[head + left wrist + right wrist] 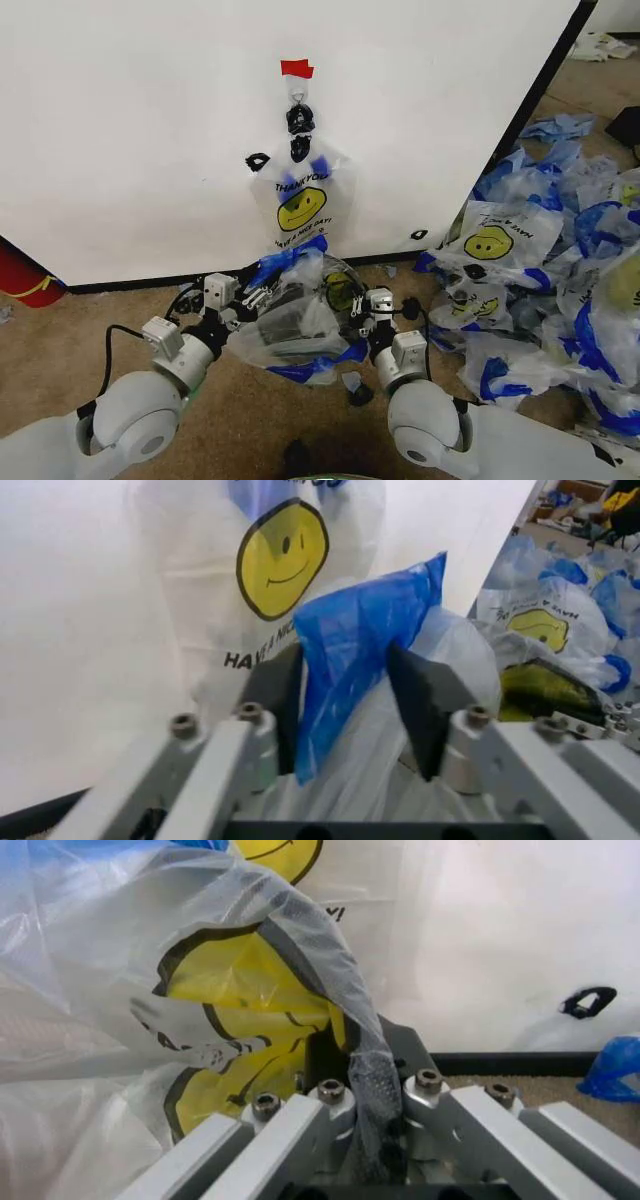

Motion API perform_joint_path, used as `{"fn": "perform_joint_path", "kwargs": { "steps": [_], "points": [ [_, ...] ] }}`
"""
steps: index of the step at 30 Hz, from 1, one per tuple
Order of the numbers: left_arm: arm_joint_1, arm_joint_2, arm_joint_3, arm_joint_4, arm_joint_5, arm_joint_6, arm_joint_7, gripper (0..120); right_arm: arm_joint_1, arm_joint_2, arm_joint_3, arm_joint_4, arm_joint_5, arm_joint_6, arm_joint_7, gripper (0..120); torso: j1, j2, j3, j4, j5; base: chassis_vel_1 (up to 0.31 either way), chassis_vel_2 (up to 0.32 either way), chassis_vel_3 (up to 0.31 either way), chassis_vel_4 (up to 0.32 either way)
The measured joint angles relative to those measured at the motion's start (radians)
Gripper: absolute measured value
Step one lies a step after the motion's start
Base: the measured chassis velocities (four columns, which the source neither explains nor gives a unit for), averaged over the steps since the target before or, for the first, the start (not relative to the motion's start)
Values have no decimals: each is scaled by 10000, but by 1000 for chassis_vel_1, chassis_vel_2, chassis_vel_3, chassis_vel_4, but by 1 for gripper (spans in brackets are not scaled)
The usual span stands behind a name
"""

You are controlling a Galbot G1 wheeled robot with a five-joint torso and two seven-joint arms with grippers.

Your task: Pick up the garbage bag from the wall and place it over the trash bin.

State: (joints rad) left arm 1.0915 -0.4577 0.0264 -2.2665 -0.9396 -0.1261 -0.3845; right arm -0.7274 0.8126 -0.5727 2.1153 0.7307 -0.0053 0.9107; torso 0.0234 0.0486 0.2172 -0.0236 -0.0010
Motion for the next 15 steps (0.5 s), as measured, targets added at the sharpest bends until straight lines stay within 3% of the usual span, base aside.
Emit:
{"fn": "perform_joint_path", "kwargs": {
  "steps": [8, 15],
  "points": [
    [-42, 13, -46, 58, 2, -23, 1, 4, -218, -153, 118, 121, -11, 310, -211, 0, 0, 0, 0, 0, 0, 0, 0, 0, 0],
    [-105, -26, -46, 484, 8, -129, 14, 0, -792, -348, 470, 441, -16, 835, -752, 0, 0, 0, 0, 0, 0, 0, 0, 0, 0]
  ]
}}
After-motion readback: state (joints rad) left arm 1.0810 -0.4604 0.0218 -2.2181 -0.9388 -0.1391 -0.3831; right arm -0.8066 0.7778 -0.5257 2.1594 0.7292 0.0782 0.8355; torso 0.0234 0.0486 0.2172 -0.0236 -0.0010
